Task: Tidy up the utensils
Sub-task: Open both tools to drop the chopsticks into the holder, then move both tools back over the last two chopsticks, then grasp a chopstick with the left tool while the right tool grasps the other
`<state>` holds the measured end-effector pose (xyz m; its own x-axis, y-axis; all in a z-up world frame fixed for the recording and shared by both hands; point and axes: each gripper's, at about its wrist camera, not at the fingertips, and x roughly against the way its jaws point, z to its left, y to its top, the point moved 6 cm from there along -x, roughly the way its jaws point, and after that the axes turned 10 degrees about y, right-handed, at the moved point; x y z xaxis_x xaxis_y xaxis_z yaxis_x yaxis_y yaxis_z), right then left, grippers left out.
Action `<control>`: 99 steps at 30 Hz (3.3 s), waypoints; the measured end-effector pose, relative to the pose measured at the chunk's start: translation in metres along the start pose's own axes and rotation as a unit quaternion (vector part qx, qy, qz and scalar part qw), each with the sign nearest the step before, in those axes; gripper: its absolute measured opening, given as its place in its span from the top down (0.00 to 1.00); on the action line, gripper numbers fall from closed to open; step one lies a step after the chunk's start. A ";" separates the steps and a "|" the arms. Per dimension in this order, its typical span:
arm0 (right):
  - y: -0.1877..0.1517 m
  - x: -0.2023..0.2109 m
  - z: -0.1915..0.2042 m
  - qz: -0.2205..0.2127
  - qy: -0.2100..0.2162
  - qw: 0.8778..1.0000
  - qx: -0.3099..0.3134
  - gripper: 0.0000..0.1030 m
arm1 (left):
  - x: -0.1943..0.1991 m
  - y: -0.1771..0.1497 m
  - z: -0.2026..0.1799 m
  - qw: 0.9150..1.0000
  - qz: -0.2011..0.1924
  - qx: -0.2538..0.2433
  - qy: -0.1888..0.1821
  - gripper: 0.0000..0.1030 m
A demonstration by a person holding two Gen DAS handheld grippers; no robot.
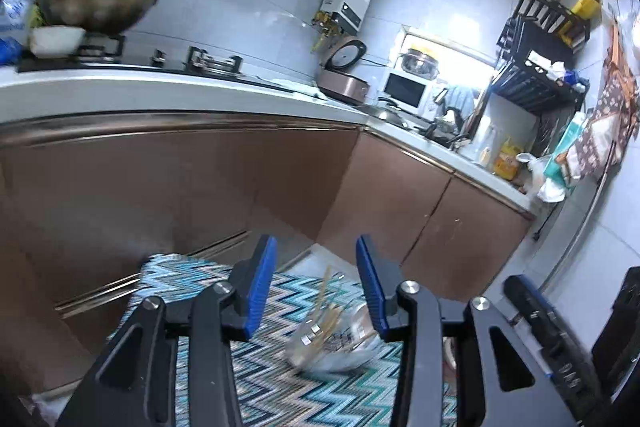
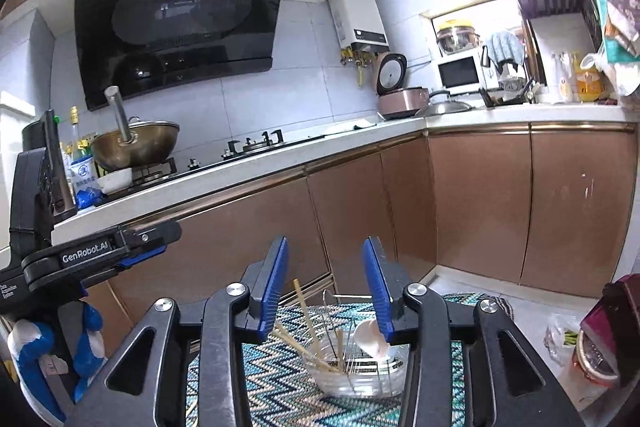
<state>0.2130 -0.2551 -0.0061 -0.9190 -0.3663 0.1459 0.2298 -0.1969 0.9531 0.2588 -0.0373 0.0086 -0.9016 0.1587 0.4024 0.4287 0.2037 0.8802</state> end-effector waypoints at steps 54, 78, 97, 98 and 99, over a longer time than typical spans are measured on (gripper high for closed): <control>-0.077 0.064 0.052 0.063 -0.010 0.998 0.004 0.00 | 0.097 -0.090 0.095 0.986 0.008 -0.075 0.151 0.38; -0.217 -0.110 0.095 0.342 0.097 0.934 -0.020 0.52 | -0.122 -0.193 0.178 0.926 0.367 -0.083 0.027 0.70; -0.282 -0.199 0.141 0.480 0.146 0.864 -0.036 0.80 | -0.164 -0.210 0.199 0.908 0.413 -0.073 0.007 0.93; -0.284 -0.203 0.144 0.484 0.148 0.862 -0.035 0.81 | -0.165 -0.210 0.202 0.908 0.414 -0.066 0.003 0.94; -0.284 -0.206 0.146 0.487 0.149 0.860 -0.034 0.81 | -0.165 -0.210 0.203 0.908 0.414 -0.060 -0.002 0.94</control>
<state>0.2897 0.0093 -0.2683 -0.1595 -0.6023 0.7822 0.8719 0.2857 0.3978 0.3289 0.0903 -0.2935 -0.2727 0.2123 0.9384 0.9501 -0.0944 0.2974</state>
